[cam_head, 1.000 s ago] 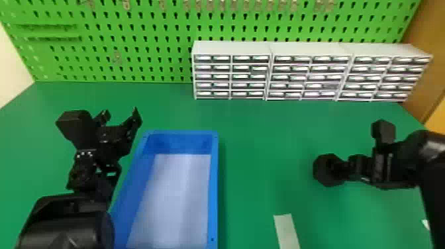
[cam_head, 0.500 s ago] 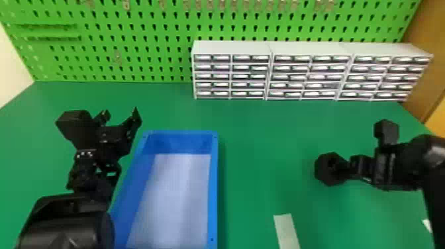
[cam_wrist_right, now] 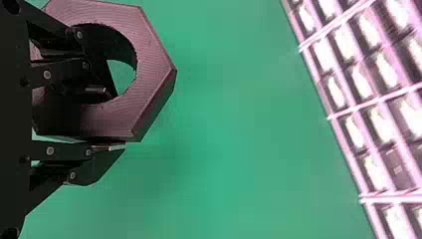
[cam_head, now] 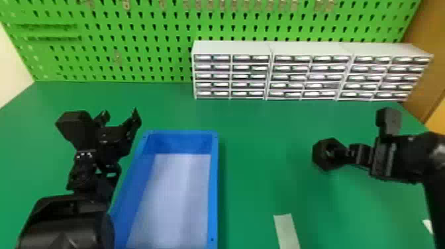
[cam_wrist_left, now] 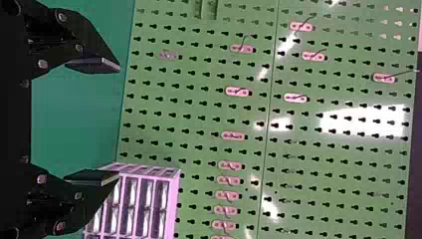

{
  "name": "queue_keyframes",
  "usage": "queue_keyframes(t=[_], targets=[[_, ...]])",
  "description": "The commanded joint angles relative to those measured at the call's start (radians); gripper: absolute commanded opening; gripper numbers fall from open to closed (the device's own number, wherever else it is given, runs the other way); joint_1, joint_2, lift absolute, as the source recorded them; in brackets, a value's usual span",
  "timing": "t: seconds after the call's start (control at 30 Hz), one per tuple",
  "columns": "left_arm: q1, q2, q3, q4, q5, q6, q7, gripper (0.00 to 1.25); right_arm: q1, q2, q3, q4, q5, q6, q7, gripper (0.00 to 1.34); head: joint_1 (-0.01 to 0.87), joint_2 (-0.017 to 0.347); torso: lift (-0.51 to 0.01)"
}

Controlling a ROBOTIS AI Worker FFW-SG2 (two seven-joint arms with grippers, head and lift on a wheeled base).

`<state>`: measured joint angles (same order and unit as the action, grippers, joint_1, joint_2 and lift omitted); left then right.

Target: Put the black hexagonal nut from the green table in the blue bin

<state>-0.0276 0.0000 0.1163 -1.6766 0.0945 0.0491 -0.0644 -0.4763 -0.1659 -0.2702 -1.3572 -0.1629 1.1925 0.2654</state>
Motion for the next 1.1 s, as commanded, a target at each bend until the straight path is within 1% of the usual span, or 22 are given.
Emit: queue_keyframes(t=[0.0,0.07,0.17,0.43,0.53,0.63,0.8,0.9,1.07], targets=[[0.001,-0.003,0.002,0.000,0.001,0.000,0.000,0.76,0.028,-0.006,0.034,-0.046,-0.050,-0.087,0.000,0.33,0.686,0.051,-0.097],[0.001,-0.003,0.002,0.000,0.001,0.000,0.000,0.76,0.041,-0.015,0.055,-0.065,-0.075,-0.122,0.000,0.33,0.686,0.051,-0.097],[0.001,-0.003,0.002,0.000,0.001,0.000,0.000,0.76,0.056,-0.023,0.082,-0.102,-0.083,-0.183,0.000,0.33,0.686,0.051,-0.097],[0.003,-0.003,0.003,0.000,0.002,0.000,0.000,0.76,0.088,-0.024,0.135,-0.192,-0.069,-0.338,0.002,0.33,0.686,0.051,-0.097],[0.003,-0.003,0.002,0.000,0.002,0.000,0.000,0.76,0.093,-0.038,0.177,-0.221,-0.069,-0.366,0.002,0.33,0.686,0.051,-0.097],[0.003,-0.003,0.002,0.000,0.002,0.000,0.000,0.76,0.099,-0.052,0.218,-0.237,-0.092,-0.422,0.002,0.33,0.686,0.051,-0.097],[0.003,-0.003,0.002,0.000,0.002,0.000,0.000,0.76,0.116,-0.044,0.253,-0.270,-0.096,-0.496,0.002,0.33,0.686,0.051,-0.097],[0.003,-0.003,0.002,0.000,0.004,0.000,0.000,0.76,0.116,-0.037,0.275,-0.289,-0.093,-0.501,0.002,0.33,0.686,0.051,-0.097],[0.003,-0.003,0.000,0.000,0.004,0.000,0.000,0.76,0.111,-0.032,0.316,-0.298,-0.098,-0.522,0.003,0.33,0.686,0.051,-0.097]])
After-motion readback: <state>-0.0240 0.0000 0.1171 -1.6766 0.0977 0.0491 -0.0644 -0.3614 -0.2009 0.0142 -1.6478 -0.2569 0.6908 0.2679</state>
